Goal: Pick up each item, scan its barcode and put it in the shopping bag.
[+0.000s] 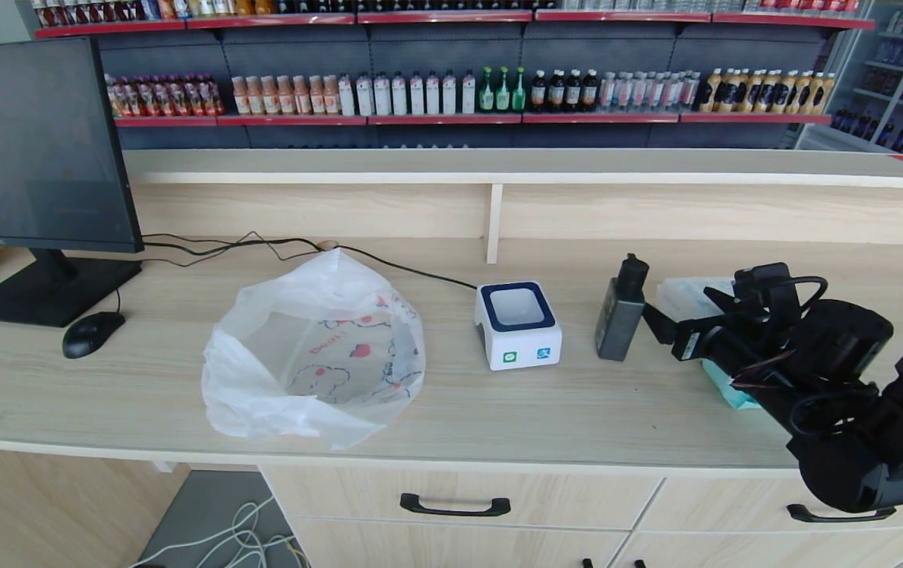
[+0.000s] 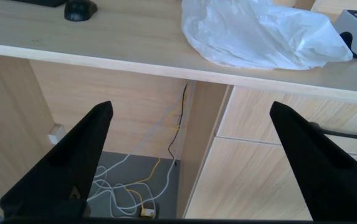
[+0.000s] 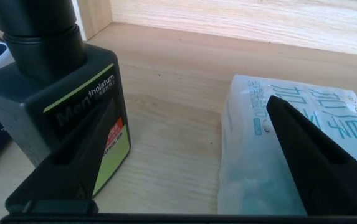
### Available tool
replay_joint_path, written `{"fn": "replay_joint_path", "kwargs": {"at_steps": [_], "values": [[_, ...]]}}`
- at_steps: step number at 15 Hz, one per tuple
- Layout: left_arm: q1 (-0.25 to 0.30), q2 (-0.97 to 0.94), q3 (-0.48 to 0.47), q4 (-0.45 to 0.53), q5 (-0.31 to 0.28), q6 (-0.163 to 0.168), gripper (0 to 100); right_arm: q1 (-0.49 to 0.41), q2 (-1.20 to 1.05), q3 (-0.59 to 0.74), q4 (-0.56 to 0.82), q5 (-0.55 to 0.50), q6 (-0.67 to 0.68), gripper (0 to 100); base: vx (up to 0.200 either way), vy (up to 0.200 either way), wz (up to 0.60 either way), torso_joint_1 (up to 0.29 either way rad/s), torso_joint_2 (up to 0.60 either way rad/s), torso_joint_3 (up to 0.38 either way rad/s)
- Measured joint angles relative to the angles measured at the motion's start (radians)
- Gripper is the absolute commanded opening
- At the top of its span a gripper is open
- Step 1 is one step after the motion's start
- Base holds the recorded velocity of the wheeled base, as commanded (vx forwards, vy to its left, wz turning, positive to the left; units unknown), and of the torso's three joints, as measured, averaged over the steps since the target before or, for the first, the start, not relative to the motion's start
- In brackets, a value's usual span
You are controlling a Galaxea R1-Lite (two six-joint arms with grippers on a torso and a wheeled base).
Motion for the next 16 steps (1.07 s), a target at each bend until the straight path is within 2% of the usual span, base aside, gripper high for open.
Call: {"fn": "replay_joint_path", "kwargs": {"at_steps": [4,8,12,14,16], "values": [[0.0,0.0,0.0,0.0,0.0,0.0,100,0.015,-0.078,0.083,0.0,0.0,-0.002,100,0.0,0.0,0.0,0.0,0.0,0.0],[0.0,0.0,0.0,0.0,0.0,0.0,100,0.097,-0.177,0.167,-0.001,-0.004,-0.01,100,0.0,0.0,0.0,0.0,0.0,0.0],[0.001,0.0,0.0,0.0,0.0,0.0,100,0.141,-0.258,0.22,-0.001,-0.013,-0.031,100,0.0,0.0,0.0,0.0,0.0,0.0],[0.0,0.0,0.0,0.0,0.0,0.0,100,0.183,-0.276,0.221,-0.001,-0.066,-0.043,100,0.0,0.0,0.0,0.0,0.0,0.0],[0.0,0.0,0.0,0.0,0.0,0.0,100,0.287,-0.281,0.193,-0.001,-0.228,-0.031,100,0.0,0.0,0.0,0.0,0.0,0.0]]}}
